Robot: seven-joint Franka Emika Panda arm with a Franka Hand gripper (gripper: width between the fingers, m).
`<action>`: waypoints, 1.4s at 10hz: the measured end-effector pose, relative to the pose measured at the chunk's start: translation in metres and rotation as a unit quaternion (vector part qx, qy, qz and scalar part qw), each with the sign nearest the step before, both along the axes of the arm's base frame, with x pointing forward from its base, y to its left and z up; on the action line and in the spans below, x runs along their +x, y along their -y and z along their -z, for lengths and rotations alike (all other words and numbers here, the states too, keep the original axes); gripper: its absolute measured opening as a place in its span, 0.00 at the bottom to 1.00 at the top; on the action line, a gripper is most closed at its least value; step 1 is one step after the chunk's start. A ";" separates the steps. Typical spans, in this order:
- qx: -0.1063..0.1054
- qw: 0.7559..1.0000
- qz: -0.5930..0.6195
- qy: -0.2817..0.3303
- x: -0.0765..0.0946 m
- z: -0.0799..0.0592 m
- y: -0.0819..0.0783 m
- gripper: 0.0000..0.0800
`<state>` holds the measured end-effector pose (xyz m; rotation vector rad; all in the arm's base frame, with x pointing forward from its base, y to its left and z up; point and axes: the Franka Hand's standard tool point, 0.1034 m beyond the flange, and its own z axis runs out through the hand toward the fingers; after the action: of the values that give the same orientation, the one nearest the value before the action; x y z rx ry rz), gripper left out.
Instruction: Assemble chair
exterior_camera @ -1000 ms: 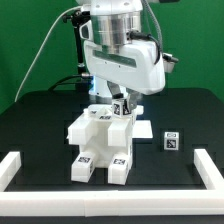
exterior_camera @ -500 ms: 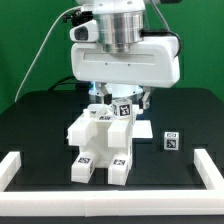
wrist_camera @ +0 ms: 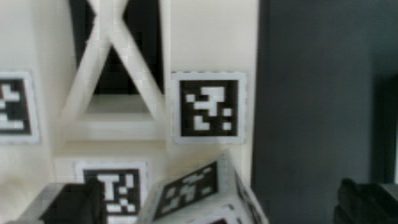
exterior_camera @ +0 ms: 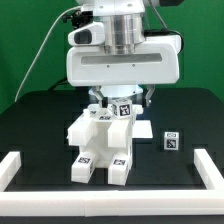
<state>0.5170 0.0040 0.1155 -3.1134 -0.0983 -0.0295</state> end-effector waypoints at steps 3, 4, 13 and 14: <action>-0.002 0.998 -0.062 0.025 0.009 -0.004 0.005 0.81; -0.002 0.998 -0.063 0.025 0.009 -0.004 0.005 0.67; 0.012 0.967 0.253 0.016 0.009 -0.003 0.003 0.36; 0.016 0.954 0.300 0.014 0.009 -0.003 0.003 0.36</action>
Offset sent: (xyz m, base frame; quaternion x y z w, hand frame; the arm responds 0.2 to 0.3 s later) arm 0.0000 0.0000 0.0000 0.0000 0.0000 0.0000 1.0000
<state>0.5258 0.0013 0.1181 -2.9751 0.8324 -0.0842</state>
